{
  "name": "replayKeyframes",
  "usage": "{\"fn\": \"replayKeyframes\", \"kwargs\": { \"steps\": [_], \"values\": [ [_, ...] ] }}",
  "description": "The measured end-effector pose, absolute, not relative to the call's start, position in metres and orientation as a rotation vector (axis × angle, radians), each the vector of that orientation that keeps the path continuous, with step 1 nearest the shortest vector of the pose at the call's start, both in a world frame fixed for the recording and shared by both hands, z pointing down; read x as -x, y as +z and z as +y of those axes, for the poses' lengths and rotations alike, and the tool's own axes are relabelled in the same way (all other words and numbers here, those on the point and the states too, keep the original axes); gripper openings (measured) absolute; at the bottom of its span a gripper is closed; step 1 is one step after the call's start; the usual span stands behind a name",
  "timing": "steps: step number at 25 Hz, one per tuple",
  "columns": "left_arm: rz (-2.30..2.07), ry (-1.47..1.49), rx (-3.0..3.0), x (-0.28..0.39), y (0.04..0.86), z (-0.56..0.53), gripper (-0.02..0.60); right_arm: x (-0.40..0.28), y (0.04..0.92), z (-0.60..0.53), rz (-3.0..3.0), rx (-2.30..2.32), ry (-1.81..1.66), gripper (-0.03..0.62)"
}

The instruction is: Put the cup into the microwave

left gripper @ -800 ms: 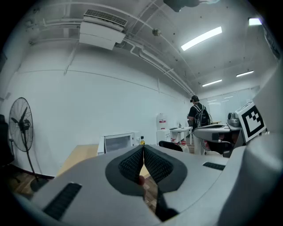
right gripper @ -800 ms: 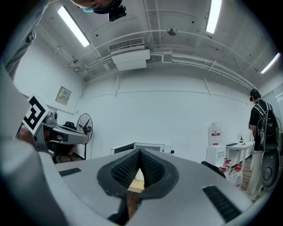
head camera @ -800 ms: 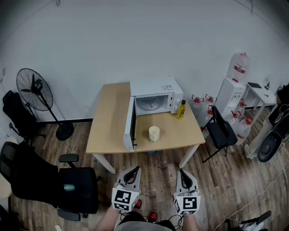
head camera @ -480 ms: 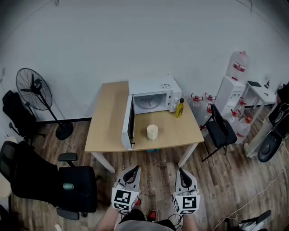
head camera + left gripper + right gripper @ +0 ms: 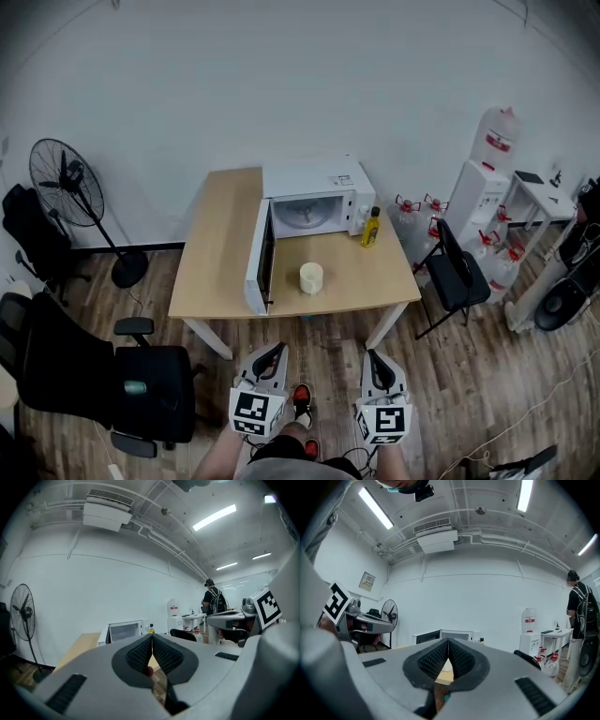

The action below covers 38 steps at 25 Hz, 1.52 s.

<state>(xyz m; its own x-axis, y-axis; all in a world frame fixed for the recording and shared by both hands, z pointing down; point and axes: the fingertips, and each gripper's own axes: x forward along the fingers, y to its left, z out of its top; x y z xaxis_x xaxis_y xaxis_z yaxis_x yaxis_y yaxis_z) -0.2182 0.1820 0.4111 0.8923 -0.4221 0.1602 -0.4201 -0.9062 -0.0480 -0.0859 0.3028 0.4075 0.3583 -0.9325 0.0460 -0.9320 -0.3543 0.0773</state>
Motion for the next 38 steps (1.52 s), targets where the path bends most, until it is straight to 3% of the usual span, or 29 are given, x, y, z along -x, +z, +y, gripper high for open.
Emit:
{"fn": "replayKeyframes", "kwargs": {
  "steps": [24,38],
  "values": [
    [0.817,-0.546,3.124,0.100,0.519,0.031,0.024,-0.016,0.510,0.101,-1.947,-2.286,0.261,0.018],
    [0.863,-0.700,3.148,0.072,0.584,-0.007,0.023,-0.026,0.607,0.036,-2.104,-2.102,0.517,0.022]
  ]
}}
